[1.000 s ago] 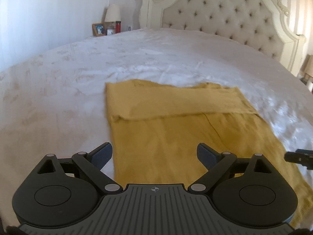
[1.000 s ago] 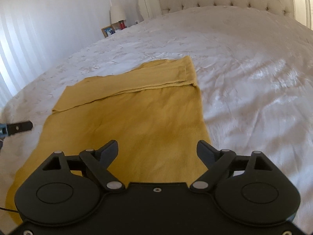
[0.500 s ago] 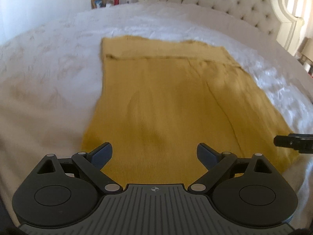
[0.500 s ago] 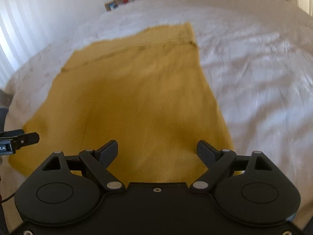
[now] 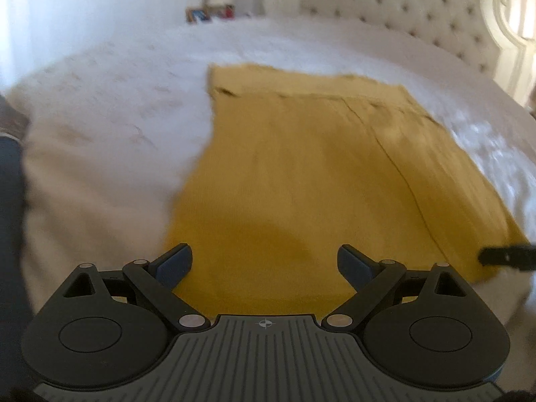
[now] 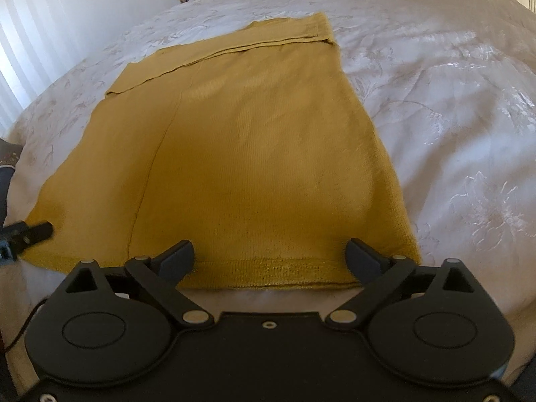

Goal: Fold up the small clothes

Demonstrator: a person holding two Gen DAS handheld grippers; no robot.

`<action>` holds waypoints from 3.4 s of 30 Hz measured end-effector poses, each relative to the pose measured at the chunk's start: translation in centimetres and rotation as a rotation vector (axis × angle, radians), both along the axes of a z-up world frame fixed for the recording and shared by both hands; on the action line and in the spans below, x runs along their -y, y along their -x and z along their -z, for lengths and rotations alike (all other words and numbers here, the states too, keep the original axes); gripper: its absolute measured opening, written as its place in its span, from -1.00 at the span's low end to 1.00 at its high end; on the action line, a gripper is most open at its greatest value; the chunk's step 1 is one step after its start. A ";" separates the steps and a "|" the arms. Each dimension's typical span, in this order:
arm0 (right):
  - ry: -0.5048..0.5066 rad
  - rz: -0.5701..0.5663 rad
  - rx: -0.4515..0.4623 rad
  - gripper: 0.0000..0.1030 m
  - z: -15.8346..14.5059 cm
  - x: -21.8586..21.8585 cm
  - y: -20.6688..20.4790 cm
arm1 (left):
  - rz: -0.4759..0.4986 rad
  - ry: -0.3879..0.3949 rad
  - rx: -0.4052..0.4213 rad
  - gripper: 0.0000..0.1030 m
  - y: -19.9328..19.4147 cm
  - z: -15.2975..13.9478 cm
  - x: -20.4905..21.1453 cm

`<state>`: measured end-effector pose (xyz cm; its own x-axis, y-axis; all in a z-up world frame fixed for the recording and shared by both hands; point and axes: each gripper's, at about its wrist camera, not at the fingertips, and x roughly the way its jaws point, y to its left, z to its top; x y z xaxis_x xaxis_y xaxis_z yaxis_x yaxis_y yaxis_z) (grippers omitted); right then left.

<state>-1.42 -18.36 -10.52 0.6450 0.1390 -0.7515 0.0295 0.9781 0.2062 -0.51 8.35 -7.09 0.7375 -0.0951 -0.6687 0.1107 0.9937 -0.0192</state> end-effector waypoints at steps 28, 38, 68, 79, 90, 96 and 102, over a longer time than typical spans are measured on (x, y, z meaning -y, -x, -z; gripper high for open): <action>0.074 -0.022 -0.032 1.00 0.4 -1.2 -0.3 | -0.025 0.095 -0.145 0.84 -2.6 2.3 -2.6; -0.007 -0.006 -0.002 0.77 -1.7 0.3 0.4 | -0.036 0.116 -0.111 0.43 -2.0 1.6 -3.1; -0.174 -0.002 -0.086 -0.24 -0.8 7.8 -1.2 | -0.067 0.120 -0.131 0.42 -2.7 1.6 -4.5; -0.206 0.042 0.010 -0.66 -2.7 8.4 0.2 | 0.030 0.303 -0.082 -0.74 -2.0 -0.5 -6.0; -0.152 0.020 -0.081 -0.60 -1.5 8.1 -0.6 | -0.063 0.251 -0.191 -0.70 -3.3 1.5 -6.7; -0.164 0.010 -0.105 -0.48 -1.0 8.0 -1.0 | -0.009 0.295 -0.190 -0.08 -3.9 2.0 -6.3; -0.181 0.009 -0.113 -0.45 -0.9 8.1 -1.0 | -0.003 0.334 -0.183 -0.77 -3.9 2.0 -6.5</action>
<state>-0.39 -26.46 -9.62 0.5599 0.2724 -0.7825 0.0712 0.9251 0.3730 3.40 14.84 -9.07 0.6090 -0.3283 -0.7221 0.0728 0.9296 -0.3612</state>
